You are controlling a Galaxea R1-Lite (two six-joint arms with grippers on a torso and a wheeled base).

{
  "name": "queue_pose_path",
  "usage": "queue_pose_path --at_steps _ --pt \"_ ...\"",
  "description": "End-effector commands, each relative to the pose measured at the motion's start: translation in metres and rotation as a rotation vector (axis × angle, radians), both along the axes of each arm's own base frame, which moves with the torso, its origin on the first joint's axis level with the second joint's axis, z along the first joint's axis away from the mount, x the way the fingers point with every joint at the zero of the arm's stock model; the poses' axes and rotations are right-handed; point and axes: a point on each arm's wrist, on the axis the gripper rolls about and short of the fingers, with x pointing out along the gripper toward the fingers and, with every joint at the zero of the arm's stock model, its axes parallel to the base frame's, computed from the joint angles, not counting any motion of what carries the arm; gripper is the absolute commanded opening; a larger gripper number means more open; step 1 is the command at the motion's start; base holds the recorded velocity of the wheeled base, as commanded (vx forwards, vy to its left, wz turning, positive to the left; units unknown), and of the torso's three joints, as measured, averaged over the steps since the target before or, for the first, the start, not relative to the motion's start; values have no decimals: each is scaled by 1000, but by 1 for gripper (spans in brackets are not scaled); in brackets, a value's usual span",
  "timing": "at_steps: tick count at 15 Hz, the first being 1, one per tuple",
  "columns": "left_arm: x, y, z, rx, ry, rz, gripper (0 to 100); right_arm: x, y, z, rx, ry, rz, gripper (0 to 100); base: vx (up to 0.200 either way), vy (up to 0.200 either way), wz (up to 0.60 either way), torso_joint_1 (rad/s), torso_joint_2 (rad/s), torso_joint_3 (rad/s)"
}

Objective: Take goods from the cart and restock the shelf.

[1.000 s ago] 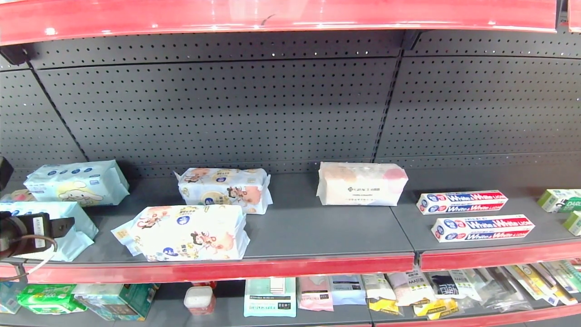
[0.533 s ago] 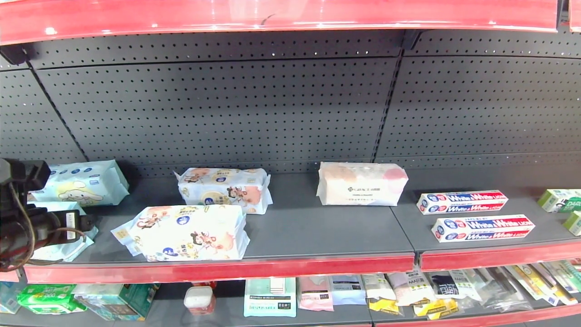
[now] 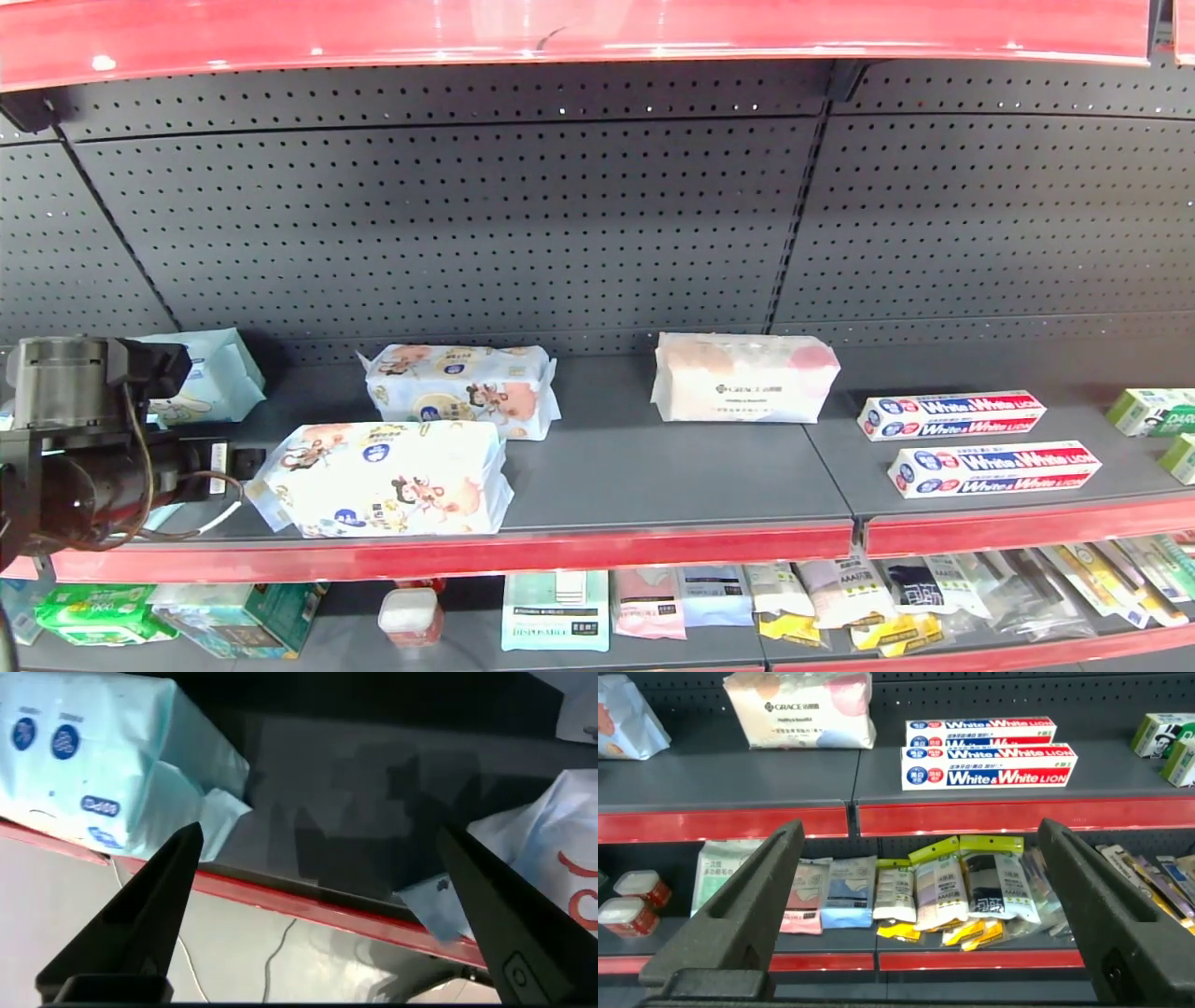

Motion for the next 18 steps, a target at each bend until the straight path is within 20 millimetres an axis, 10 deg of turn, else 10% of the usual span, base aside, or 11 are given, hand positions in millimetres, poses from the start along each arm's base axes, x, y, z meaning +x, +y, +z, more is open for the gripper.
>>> queue_pose_path --at_steps 1,18 --pt "5 -7 -7 -2 13 -25 100 0 0 0 0 1 1 100 0 0 0 0 0 0" --pt "14 -22 -6 1 -30 -88 100 0 0 0 0 1 1 100 0 0 0 0 0 0"
